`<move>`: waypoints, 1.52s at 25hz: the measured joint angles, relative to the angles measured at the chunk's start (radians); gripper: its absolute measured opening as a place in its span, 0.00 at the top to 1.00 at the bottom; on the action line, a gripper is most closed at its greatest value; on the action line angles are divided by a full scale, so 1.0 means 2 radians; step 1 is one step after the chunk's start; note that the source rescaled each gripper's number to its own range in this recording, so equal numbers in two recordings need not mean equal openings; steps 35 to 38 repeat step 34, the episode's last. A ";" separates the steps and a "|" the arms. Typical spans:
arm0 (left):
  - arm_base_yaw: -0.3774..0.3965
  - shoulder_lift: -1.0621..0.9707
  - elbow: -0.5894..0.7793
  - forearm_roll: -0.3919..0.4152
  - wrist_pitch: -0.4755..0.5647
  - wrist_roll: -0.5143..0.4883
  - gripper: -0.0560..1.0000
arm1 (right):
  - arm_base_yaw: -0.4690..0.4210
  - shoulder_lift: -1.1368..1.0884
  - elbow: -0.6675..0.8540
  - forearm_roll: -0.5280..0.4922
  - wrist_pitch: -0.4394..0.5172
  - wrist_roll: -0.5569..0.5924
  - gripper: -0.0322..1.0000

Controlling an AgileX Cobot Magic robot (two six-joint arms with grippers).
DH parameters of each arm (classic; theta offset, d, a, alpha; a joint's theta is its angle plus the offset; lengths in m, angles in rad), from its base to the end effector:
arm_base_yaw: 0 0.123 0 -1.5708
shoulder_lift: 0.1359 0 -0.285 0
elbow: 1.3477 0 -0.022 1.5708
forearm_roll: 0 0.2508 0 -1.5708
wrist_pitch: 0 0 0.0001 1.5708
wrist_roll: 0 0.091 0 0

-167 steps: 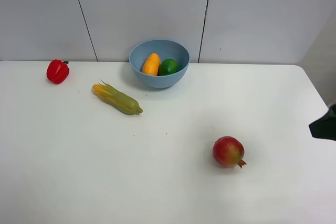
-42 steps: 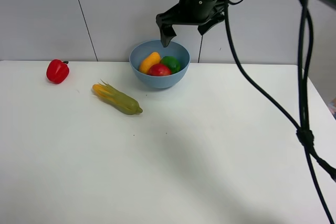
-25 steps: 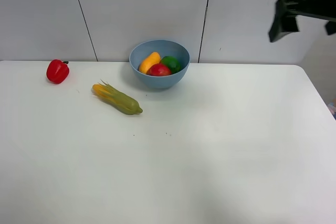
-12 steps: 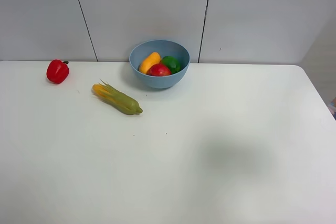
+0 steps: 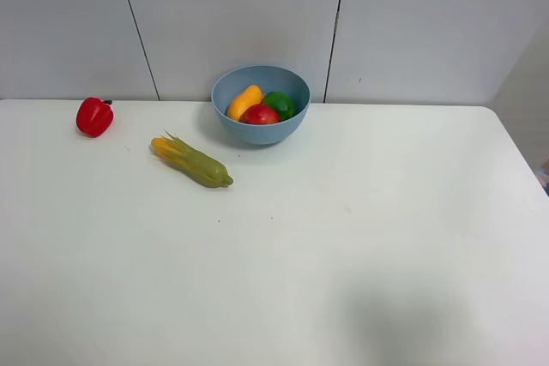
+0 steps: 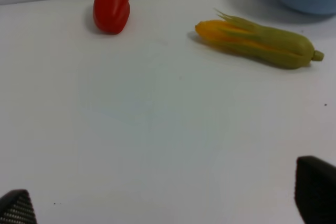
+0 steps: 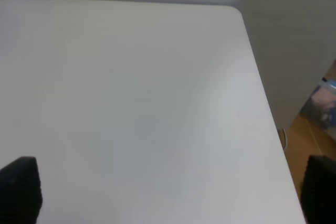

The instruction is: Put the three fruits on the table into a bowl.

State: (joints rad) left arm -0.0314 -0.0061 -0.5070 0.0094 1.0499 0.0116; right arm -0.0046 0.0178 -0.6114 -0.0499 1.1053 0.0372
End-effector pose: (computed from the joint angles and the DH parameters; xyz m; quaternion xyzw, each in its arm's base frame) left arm -0.0061 0.0009 0.2801 0.0180 0.8467 -0.0006 0.5317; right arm -0.0178 -0.0040 0.3041 0.0202 0.8397 -0.0160 0.5424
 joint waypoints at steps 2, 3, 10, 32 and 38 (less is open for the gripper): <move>0.000 0.000 0.000 0.000 0.000 0.000 0.00 | 0.000 -0.010 0.009 0.000 0.000 0.005 0.00; 0.000 0.000 0.000 0.000 0.000 0.000 0.00 | 0.000 -0.010 0.014 0.000 0.000 0.005 0.00; 0.000 0.000 0.000 0.000 0.000 0.000 0.00 | 0.000 -0.010 0.052 0.013 -0.013 0.007 0.00; 0.000 0.000 0.000 0.000 0.000 0.000 0.00 | 0.000 -0.010 0.055 0.013 -0.016 0.012 0.00; 0.000 0.000 0.000 0.000 0.000 0.000 0.00 | 0.000 -0.010 0.055 0.013 -0.016 0.012 0.00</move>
